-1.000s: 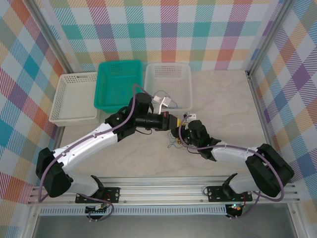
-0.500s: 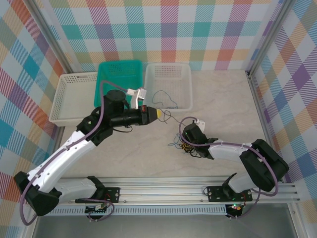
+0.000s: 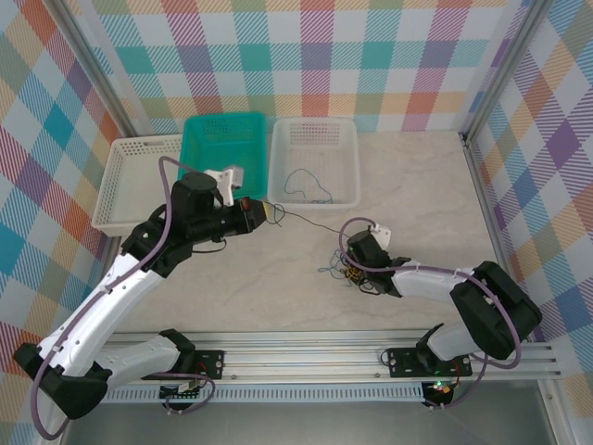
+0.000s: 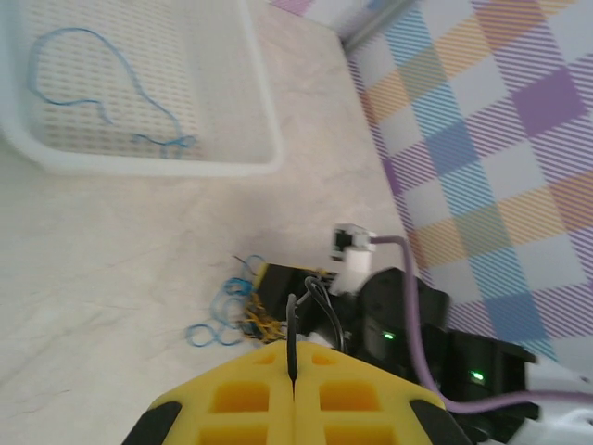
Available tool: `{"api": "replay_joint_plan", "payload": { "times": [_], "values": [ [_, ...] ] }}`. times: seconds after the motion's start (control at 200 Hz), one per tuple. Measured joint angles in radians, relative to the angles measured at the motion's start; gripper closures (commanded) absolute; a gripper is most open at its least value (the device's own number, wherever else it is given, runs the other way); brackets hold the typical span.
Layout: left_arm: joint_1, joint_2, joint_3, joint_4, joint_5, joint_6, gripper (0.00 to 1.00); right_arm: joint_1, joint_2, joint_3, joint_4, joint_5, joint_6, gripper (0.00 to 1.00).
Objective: Untangle the cables
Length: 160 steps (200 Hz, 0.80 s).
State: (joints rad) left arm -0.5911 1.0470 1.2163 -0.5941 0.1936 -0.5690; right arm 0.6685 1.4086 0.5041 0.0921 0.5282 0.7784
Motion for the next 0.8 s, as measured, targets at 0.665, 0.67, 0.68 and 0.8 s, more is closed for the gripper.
{"api": "replay_joint_plan", "payload": {
  "times": [0.665,0.67,0.68,0.8],
  "values": [
    [0.019,-0.007,0.056,-0.288,-0.513,-0.024,1.0,-0.028,-0.089,-0.049,-0.057,0.048,0.054,0.34],
    [0.02,-0.005,0.058,-0.293,-0.519,-0.026,1.0,-0.028,-0.09,-0.049,-0.057,0.048,0.055,0.34],
    [0.02,-0.002,0.061,-0.298,-0.526,-0.029,1.0,-0.028,-0.092,-0.049,-0.058,0.048,0.056,0.34],
    [0.032,0.037,0.102,-0.367,-0.608,-0.051,1.0,-0.029,-0.119,-0.048,-0.076,0.049,0.058,0.31]
  ]
}}
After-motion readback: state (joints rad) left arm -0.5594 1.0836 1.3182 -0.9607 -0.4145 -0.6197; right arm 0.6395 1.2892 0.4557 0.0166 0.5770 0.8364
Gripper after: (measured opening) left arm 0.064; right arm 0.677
